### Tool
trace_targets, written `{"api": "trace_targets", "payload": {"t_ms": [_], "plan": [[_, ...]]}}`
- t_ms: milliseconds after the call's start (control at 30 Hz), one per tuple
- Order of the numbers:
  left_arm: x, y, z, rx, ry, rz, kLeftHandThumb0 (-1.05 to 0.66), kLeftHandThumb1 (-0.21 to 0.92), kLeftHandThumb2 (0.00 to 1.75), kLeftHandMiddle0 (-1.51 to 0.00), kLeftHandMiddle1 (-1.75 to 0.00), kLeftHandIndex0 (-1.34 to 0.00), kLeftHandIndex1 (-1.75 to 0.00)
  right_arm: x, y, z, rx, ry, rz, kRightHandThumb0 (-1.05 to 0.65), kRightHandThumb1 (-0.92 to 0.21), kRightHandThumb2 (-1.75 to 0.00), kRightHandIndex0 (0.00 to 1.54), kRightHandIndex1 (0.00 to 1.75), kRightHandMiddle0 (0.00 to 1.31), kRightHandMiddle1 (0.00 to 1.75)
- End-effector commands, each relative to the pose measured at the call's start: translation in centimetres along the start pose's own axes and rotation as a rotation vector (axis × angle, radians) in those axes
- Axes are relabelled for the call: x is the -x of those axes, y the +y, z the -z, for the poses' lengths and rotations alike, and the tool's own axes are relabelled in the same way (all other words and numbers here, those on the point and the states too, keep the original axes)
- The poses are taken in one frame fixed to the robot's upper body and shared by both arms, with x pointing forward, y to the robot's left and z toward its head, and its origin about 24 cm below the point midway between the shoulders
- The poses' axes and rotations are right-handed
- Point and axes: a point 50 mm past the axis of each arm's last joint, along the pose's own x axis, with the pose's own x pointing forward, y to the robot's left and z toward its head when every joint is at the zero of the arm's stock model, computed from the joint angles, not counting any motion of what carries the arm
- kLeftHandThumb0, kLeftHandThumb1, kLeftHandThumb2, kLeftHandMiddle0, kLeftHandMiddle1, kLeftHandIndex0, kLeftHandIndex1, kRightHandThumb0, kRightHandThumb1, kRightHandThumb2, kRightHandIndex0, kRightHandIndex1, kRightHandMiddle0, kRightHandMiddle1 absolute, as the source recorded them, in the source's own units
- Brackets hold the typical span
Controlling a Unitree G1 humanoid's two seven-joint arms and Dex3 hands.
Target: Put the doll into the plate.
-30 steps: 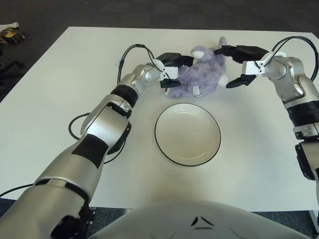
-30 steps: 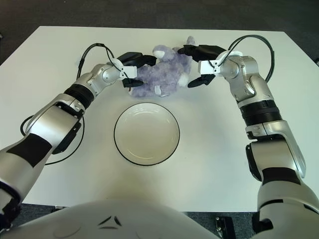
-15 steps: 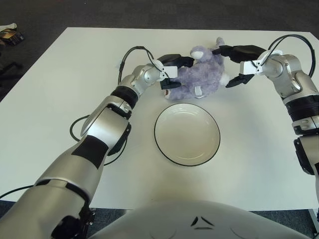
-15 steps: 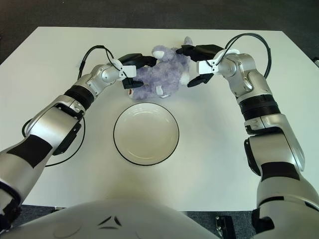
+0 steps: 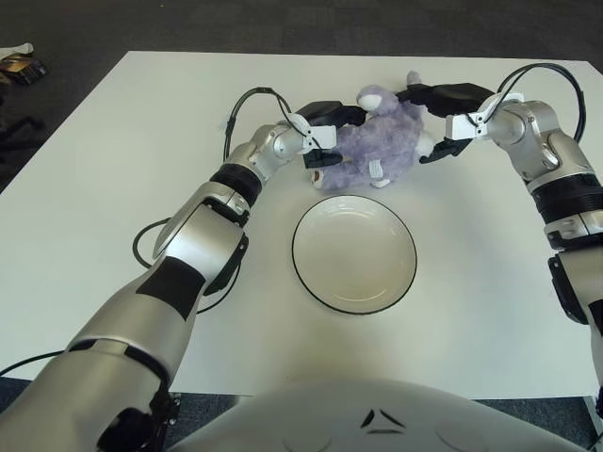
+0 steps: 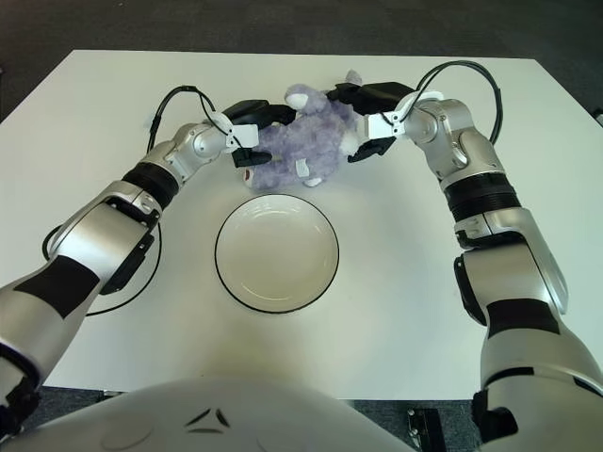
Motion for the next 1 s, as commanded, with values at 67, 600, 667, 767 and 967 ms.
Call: {"api": "trace_targets", "payload": {"t_ms": [67,600,667,767,967], "plan": [[0.2,-0.2,0.0,-0.014,-0.017,-0.02,0.0,-0.11,1.75,-0.97,-1.6,-0.72,-1.75,-0.5,-0.1,-0.3,0.047,-0.001,0.01,-0.72,-0.33,-0.81,0.08,0.15,0.0,0.47],[0.4,-0.4,-0.2,0.005,-0.062,-0.04,0.0,-0.08,1.75,-0.92,-1.68,-0.7,-1.75,-1.4,-1.4,-0.4,-0.025,-0.033,0.105,-0.68,-0.29,-0.85,0.02,0.57,0.0,0.75],[0.4,-0.4,-0.2,-0.015,-0.066,-0.039,0.0,-0.08,1.75,-0.91,-1.7,-0.69,-1.75,-1.4,-1.4,-0.3,-0.025,-0.036,0.1,-0.64,-0.26,-0.89,0.01,0.62,0.0,0.77],[0.5,-0.4,-0.1,-0.049,-0.068,-0.035,0.0,-0.07,1.75,-0.89,-1.72,-0.69,-1.75,-1.4,-1.4,-0.3,-0.02,-0.038,0.09,-0.64,-0.24,-0.91,0.0,0.66,0.0,0.78],[0.4,-0.5,-0.1,-0.11,-0.053,-0.009,0.0,-0.07,1.75,-0.9,-1.71,-0.69,-1.75,-1.5,-1.3,-0.5,0.0,-0.062,0.095,-0.82,-0.35,-0.78,0.0,0.69,0.0,0.76]]}}
